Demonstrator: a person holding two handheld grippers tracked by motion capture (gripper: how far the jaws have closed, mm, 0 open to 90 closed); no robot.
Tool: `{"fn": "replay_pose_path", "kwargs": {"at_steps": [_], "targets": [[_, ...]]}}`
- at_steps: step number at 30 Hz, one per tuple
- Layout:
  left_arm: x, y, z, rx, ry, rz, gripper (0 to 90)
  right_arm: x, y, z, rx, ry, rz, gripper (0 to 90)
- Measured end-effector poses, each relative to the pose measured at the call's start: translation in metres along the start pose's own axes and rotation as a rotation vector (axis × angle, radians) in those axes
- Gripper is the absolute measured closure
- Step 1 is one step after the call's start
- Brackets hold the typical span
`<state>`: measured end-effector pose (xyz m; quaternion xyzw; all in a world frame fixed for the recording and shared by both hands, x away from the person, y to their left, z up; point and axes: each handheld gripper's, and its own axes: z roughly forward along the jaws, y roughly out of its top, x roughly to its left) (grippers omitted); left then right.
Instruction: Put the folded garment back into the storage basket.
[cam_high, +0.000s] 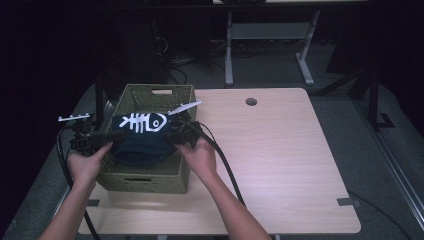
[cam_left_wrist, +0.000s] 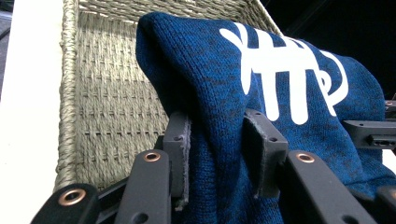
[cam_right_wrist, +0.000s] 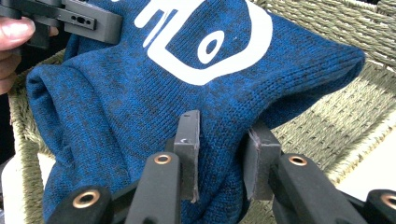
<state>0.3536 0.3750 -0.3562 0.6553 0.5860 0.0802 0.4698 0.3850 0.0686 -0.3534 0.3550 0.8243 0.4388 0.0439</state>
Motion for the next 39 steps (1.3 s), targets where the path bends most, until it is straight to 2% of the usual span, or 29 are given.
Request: {"fn": "replay_pose_path", "kwargs": {"at_steps": [4, 5, 7, 8, 11, 12, 16, 20, 23, 33, 39], "targets": [[0.0, 0.001, 0.002, 0.005, 0.018, 0.019, 63.8, 0.001, 0.0, 0.001, 0.002, -0.011, -0.004, 67.8], [0.001, 0.002, 0.002, 0.009, 0.031, 0.023, 62.0, 0.002, 0.0, 0.002, 0.007, -0.023, -0.008, 63.9], [0.002, 0.003, 0.003, 0.009, 0.072, 0.032, 54.8, 0.002, 0.002, 0.0, -0.002, -0.08, -0.005, 55.0], [0.005, 0.005, 0.002, -0.002, 0.077, 0.021, 53.2, 0.001, 0.004, -0.004, -0.025, -0.1, -0.006, 50.7], [0.006, 0.006, 0.001, -0.015, 0.086, 0.019, 52.6, 0.0, 0.007, -0.009, -0.043, -0.108, -0.009, 49.9], [0.006, 0.007, 0.001, -0.014, 0.084, 0.02, 52.6, -0.003, 0.008, -0.013, -0.049, -0.09, 0.002, 49.9], [0.002, 0.009, -0.001, -0.033, 0.062, 0.033, 53.1, -0.008, 0.009, -0.02, -0.069, -0.066, 0.011, 50.0], [-0.01, 0.009, -0.004, -0.044, 0.034, 0.074, 52.8, -0.012, 0.008, -0.03, -0.083, -0.066, 0.008, 49.5], [-0.016, 0.009, -0.005, -0.049, 0.02, 0.086, 52.7, -0.013, 0.008, -0.034, -0.093, -0.068, 0.009, 49.3], [-0.03, 0.01, -0.006, -0.079, -0.018, 0.077, 50.6, -0.028, 0.001, -0.058, -0.103, -0.048, 0.005, 44.3], [-0.043, 0.011, -0.004, -0.08, -0.029, 0.098, 49.3, -0.039, -0.006, -0.07, -0.116, -0.046, 0.015, 42.0]]}}
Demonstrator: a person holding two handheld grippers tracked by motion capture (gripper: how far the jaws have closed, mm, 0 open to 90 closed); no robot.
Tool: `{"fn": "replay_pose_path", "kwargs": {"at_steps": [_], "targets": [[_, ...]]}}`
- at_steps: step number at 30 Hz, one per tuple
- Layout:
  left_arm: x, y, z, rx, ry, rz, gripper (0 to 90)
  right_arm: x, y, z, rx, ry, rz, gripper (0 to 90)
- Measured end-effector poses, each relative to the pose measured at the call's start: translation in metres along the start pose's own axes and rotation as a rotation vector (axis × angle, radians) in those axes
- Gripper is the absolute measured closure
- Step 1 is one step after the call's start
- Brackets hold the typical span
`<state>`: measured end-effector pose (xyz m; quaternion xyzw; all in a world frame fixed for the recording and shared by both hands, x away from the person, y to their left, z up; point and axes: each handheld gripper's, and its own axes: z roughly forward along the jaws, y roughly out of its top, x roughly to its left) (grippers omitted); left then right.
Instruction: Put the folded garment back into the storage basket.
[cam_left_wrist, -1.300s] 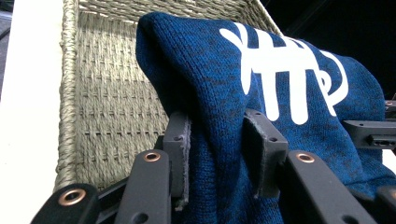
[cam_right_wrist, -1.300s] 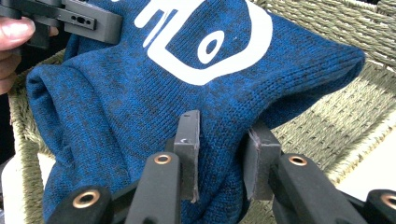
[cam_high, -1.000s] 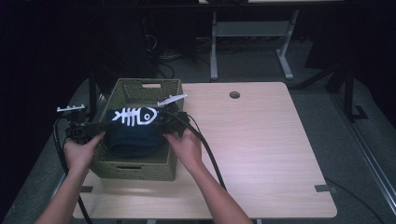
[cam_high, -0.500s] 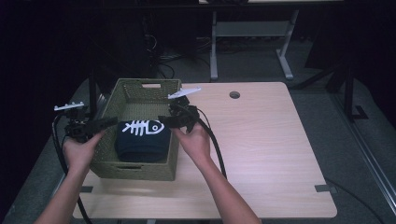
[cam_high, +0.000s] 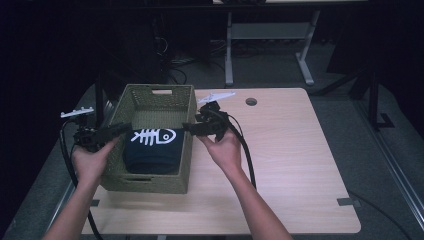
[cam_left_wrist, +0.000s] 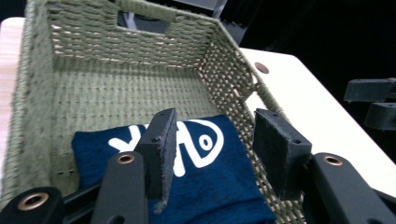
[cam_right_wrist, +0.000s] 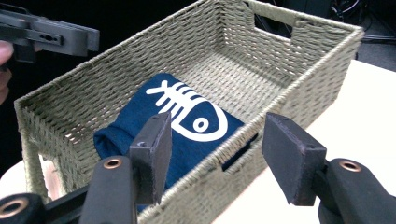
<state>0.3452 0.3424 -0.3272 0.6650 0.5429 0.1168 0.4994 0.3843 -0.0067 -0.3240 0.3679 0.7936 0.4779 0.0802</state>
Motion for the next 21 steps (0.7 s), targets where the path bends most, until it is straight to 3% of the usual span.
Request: {"fn": "replay_pose_path", "kwargs": {"at_steps": [13, 21], "targets": [[-0.028, 0.003, 0.01, 0.016, -0.018, 0.04, 45.4, -0.025, -0.013, -0.029, -0.028, -0.016, 0.0, 36.9], [-0.037, 0.002, 0.013, 0.01, -0.03, 0.037, 43.4, -0.035, -0.018, -0.039, -0.028, -0.005, 0.006, 35.8]]}}
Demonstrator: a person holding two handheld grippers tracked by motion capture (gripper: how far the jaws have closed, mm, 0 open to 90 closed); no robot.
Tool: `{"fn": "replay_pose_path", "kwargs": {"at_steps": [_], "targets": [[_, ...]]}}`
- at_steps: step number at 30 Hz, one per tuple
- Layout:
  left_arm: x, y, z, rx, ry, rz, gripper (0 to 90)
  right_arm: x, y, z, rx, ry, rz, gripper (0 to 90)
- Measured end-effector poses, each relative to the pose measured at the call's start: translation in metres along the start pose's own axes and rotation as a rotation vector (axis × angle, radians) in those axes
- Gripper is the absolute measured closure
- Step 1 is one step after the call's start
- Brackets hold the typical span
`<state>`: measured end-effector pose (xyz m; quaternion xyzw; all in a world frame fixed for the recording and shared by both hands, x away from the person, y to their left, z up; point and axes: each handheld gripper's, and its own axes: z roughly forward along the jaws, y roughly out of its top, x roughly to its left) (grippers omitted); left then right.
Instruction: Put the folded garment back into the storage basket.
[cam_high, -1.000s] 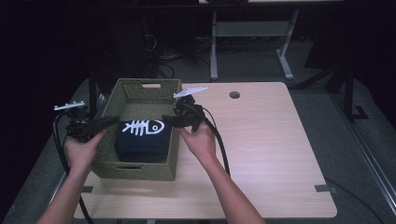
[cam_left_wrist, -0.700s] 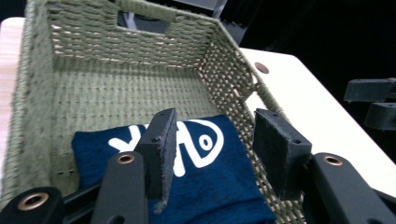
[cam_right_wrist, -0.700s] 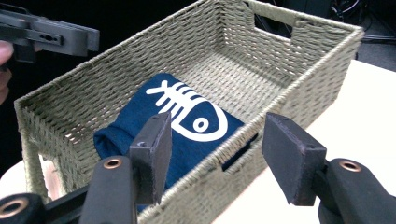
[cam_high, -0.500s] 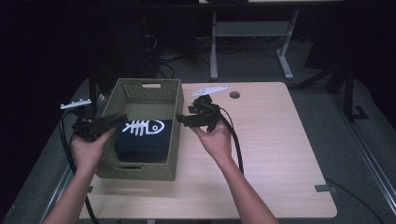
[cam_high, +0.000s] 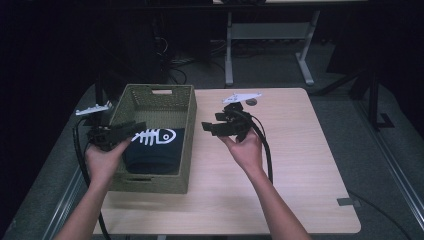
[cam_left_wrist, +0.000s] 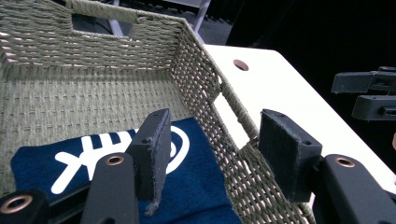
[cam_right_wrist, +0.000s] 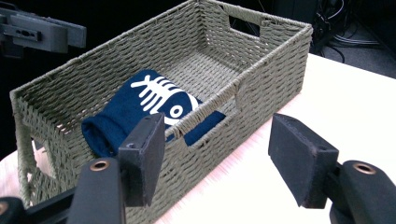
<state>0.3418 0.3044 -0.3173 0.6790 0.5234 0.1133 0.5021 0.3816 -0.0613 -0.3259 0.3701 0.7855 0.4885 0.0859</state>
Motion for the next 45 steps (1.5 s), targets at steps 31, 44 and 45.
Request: {"fn": "replay_pose_path", "kwargs": {"at_steps": [31, 44, 45], "targets": [[-0.031, 0.001, 0.01, -0.005, -0.063, 0.034, 34.3, -0.02, -0.02, -0.031, 0.011, -0.038, -0.002, 29.4], [-0.036, -0.001, 0.013, -0.003, -0.071, 0.038, 30.5, -0.023, -0.025, -0.036, 0.019, -0.048, -0.009, 28.2], [-0.036, -0.001, 0.013, -0.004, -0.073, 0.039, 30.3, -0.024, -0.026, -0.036, 0.02, -0.048, -0.01, 28.2]]}}
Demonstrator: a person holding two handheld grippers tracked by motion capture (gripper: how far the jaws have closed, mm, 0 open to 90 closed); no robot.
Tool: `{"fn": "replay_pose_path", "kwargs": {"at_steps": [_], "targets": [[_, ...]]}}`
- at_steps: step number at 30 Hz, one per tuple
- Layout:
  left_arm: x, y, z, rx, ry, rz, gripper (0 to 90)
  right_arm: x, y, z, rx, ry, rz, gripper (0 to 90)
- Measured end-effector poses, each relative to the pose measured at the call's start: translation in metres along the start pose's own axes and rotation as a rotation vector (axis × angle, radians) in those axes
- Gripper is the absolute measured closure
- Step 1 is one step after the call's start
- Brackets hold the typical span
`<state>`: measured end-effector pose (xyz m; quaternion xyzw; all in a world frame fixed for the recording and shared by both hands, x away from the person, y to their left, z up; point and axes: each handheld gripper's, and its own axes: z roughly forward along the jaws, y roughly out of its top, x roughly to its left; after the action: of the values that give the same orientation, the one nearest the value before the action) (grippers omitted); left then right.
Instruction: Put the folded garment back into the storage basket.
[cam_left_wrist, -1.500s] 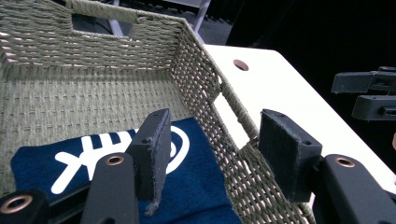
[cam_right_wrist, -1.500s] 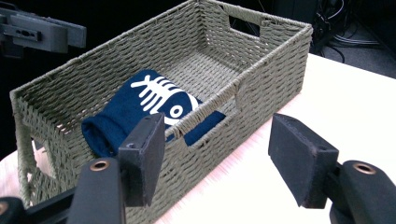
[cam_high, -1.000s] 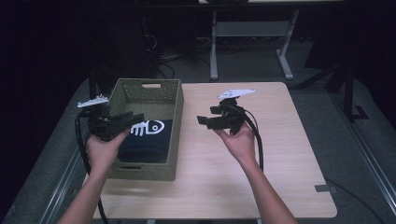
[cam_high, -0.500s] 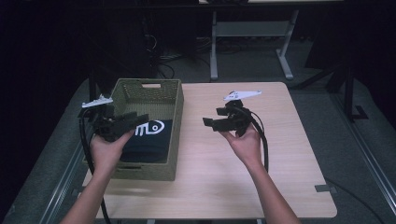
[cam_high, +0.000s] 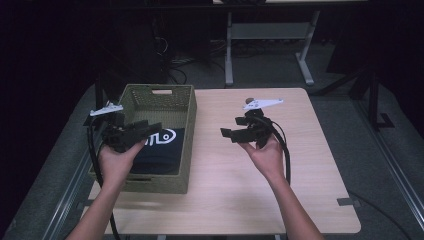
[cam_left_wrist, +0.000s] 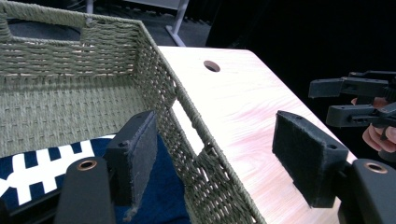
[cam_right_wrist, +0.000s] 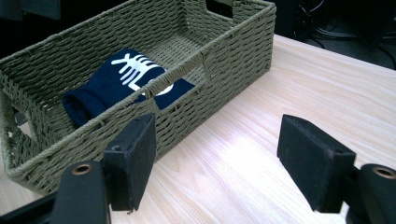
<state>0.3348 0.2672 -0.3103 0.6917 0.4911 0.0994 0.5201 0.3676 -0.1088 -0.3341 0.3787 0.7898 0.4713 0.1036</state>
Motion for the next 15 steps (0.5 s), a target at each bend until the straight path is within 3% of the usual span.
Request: {"fn": "replay_pose_path", "kwargs": {"at_steps": [15], "targets": [[-0.01, 0.001, 0.006, 0.0, -0.019, 0.01, 27.1, -0.008, -0.008, -0.011, 0.01, -0.022, 0.008, 27.4]]}}
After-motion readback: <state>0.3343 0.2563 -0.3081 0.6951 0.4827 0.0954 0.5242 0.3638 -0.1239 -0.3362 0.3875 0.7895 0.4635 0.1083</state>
